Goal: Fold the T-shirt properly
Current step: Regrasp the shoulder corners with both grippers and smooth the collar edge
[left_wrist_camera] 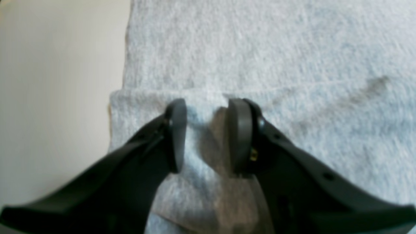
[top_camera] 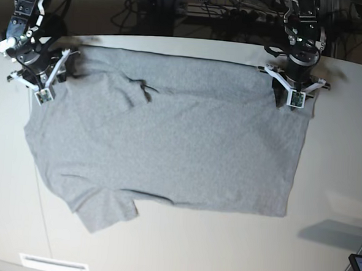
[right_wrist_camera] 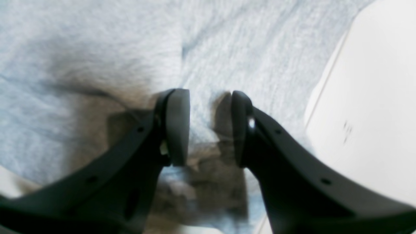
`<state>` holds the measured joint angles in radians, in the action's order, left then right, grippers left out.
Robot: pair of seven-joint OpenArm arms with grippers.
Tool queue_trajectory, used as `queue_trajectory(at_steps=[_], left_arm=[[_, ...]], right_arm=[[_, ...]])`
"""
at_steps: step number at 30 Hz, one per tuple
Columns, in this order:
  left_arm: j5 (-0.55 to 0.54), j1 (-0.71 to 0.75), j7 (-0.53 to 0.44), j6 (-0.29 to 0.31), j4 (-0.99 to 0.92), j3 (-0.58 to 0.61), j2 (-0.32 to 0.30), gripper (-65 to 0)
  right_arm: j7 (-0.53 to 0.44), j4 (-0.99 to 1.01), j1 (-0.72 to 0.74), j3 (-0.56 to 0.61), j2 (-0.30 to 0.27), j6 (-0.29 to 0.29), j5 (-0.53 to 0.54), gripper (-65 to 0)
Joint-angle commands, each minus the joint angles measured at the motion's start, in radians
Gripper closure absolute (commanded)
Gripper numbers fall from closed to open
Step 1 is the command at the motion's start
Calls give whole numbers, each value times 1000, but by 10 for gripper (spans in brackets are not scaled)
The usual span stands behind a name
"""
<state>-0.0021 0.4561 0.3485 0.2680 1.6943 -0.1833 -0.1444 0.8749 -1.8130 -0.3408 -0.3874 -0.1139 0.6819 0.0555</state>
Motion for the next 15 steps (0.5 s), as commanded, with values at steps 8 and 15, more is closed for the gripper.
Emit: queue_trajectory(at_steps=[8,15], left_arm=[[37,71,102,12,65,-23,-4,-217],[37,71,102,12,65,-23,-4,-217]], right_arm=[[76,-24,-31,0,-2,16,-42,-210],[73,-24,-31,0,0,16,-42,-210]])
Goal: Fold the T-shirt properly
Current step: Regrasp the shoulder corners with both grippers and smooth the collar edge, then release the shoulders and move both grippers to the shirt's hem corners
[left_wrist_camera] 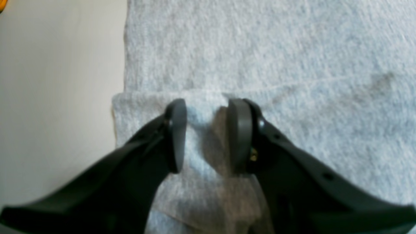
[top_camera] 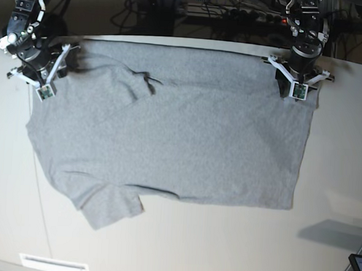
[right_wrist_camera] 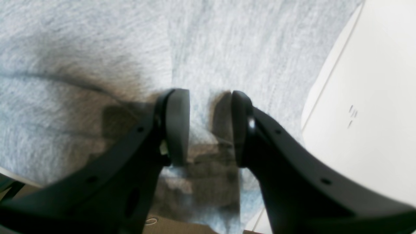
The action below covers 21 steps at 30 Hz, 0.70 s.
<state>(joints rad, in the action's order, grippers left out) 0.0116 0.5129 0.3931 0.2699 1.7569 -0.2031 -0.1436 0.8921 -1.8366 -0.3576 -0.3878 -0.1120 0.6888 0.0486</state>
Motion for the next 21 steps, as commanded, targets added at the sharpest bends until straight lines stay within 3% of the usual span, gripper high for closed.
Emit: queue_trajectory(at_steps=[1,21], left_arm=[[23,14,57,10,2,-3,-4,-217],[21,-29,65,10,99,-40,-3,-218]], right_arm=[[55,-1,-14,0,-2,9,-36,-210],[58,-88,45,3,-8,9,-36,-210]])
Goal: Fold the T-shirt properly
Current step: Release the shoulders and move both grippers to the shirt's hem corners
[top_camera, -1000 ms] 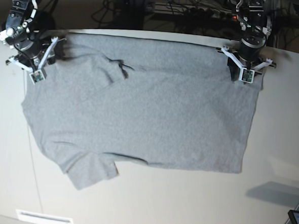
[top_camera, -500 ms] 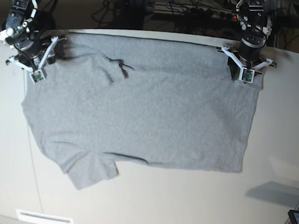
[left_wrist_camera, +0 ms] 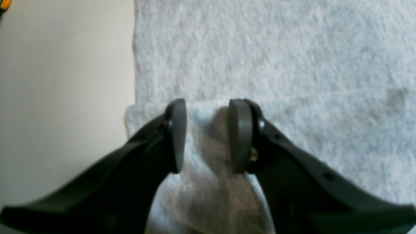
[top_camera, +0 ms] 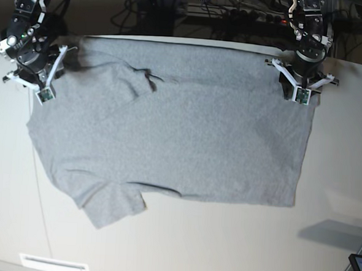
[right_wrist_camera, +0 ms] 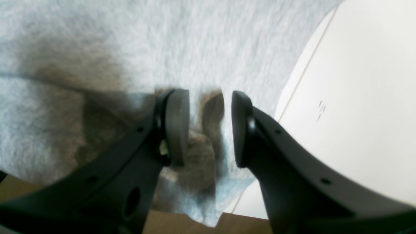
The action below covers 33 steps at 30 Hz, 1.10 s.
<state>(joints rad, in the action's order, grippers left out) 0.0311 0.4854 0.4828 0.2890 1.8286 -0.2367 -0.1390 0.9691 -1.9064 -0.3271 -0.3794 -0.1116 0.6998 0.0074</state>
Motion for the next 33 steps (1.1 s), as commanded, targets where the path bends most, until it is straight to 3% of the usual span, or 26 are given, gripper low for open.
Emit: queue_trajectory(at_steps=[1,7,9,14,17,20,29,33], left_arm=[[0,-1,-25,-9,43,-6,-7,-218],[0,-23,-16,-9,122,-8,-6,-218],[0,-67,69,-9,128,-8,-6,-218],[2,-192,189,-9,128,-43,-9,-223],[3,-247,190,-9,125,-68,-9,-223],[3,-278,190,-9,122,-74,-46,-223],[3,-285,184,-9,102,-83,-61,-223],[3,-285,182,-9,56,-83,-61,-223]], right_arm=[[-19,-18,18,-5,-10,-2,6,-210],[-17,-60,64,-2,-23,-2,6,-213],[0,-61,116,-3,-52,-2,6,-218],[115,-58,302,-8,-110,-2,36,-338],[176,-17,411,-42,-124,-2,55,-347],[236,144,550,-92,-124,-2,56,-347],[216,572,805,-102,-127,-2,62,-351],[216,752,896,-108,-142,-2,222,-360]])
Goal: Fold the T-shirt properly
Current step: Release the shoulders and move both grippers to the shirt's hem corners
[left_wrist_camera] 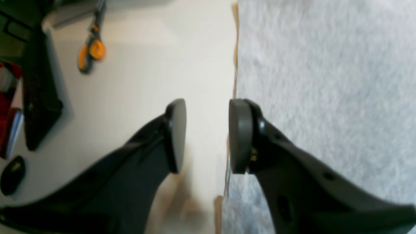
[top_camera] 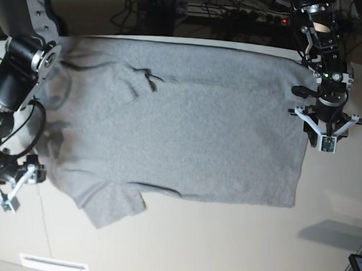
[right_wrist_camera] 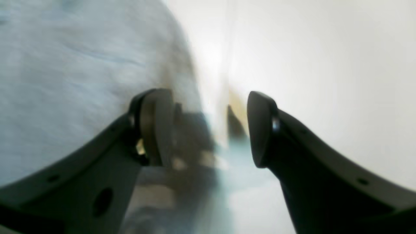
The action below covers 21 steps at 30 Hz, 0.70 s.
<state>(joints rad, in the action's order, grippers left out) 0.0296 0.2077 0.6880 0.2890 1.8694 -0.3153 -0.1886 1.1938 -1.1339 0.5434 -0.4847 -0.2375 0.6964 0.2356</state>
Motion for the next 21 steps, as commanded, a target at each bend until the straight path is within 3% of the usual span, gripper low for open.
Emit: queue_trajectory(at_steps=[1,4,9,12,21], left_arm=[[5,-7,-23,-9,3,-6,-13,-223],[3,-6,-24,-9,-17,-6,-32,-223],[3,-6,-24,-9,-20,-43,-30,-223],[-3,-7,-24,-9,-20,-55,-32,-223],[2,-7,-24,-9,-18,-54,-28,-223]], right_arm=[[-10,38,43,-2,-36,2,41,-389],[-53,217,80,-4,-69,2,181,-466],[-173,424,94,4,-132,2,305,-466],[-225,483,100,7,-155,2,284,-466],[-300,515,137,7,-142,2,98,-466]])
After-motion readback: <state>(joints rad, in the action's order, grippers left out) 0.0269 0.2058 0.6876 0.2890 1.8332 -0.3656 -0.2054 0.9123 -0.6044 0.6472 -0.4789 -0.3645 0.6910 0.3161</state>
